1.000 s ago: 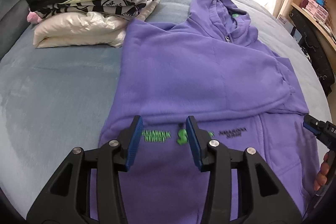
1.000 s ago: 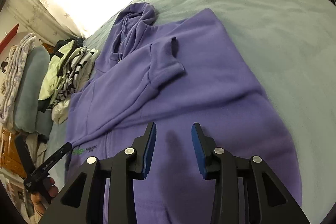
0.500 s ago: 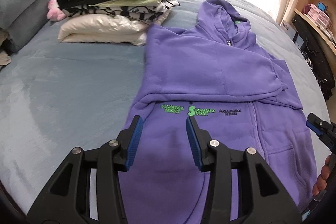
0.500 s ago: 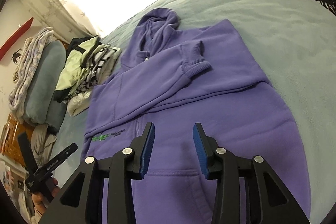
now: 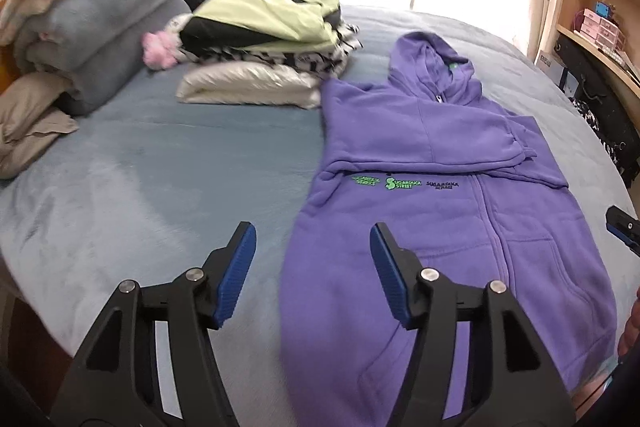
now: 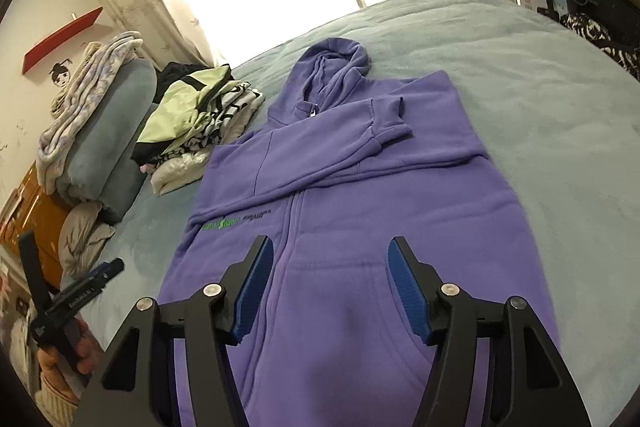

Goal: Fold large clothes
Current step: 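Open the right tool and raise both tools above the hoodie, then grasp the hoodie hem with the left tool while the right tool grasps the hem by the cuff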

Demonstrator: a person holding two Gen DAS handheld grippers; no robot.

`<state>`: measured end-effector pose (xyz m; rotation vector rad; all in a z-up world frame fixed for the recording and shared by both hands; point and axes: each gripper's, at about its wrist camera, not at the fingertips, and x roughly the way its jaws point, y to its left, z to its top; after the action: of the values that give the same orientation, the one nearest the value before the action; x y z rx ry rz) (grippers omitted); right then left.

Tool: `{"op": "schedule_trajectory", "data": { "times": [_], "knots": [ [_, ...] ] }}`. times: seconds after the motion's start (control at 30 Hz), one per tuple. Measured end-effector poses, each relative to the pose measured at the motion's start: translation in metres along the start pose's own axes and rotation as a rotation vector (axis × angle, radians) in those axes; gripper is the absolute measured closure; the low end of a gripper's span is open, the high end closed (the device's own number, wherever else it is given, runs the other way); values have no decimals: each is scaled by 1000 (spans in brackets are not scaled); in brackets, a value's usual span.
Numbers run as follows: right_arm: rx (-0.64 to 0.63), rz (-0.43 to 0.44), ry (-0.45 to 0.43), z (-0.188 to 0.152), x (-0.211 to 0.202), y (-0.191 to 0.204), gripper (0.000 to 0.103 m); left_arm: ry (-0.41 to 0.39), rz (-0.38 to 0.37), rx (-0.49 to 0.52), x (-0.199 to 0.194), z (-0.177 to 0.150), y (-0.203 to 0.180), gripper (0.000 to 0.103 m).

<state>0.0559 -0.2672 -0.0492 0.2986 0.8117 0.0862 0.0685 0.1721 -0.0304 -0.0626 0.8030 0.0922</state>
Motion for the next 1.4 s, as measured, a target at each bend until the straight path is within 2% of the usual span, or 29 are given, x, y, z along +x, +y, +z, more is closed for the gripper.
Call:
{"op": "schedule_trajectory", "data": {
  "times": [0.17,0.4,0.6,0.7,0.87,0.97,1.03,1.17,1.23,1.33,1.4],
  "knots": [
    [-50,-36,1,-27,-34,-11,41,-35,39,-1,-37,-19,7,44],
    [-81,-78,23,-56,-60,-44,41,-31,66,14,-62,-44,6,43],
    [-67,-111,57,-74,-70,-76,41,8,55,29,-62,-56,3,42],
    [-59,-143,78,-82,-71,-93,41,58,49,26,-51,-67,2,42],
    [-28,-195,111,-96,-76,-128,41,185,-10,-14,-22,-89,12,42],
    [-3,-210,131,-105,-79,-152,41,253,-71,-75,-5,-106,26,42],
    [26,-203,152,-114,-78,-168,41,290,-140,-128,4,-117,34,42],
    [72,-155,181,-129,-72,-188,41,286,-204,-183,12,-122,45,39],
    [86,-104,187,-133,-70,-193,41,291,-253,-206,14,-124,48,36],
    [83,9,219,-137,-64,-189,43,301,-344,-214,16,-125,46,36],
    [49,27,232,-141,-57,-181,43,317,-422,-202,17,-129,39,35]
  ]
}}
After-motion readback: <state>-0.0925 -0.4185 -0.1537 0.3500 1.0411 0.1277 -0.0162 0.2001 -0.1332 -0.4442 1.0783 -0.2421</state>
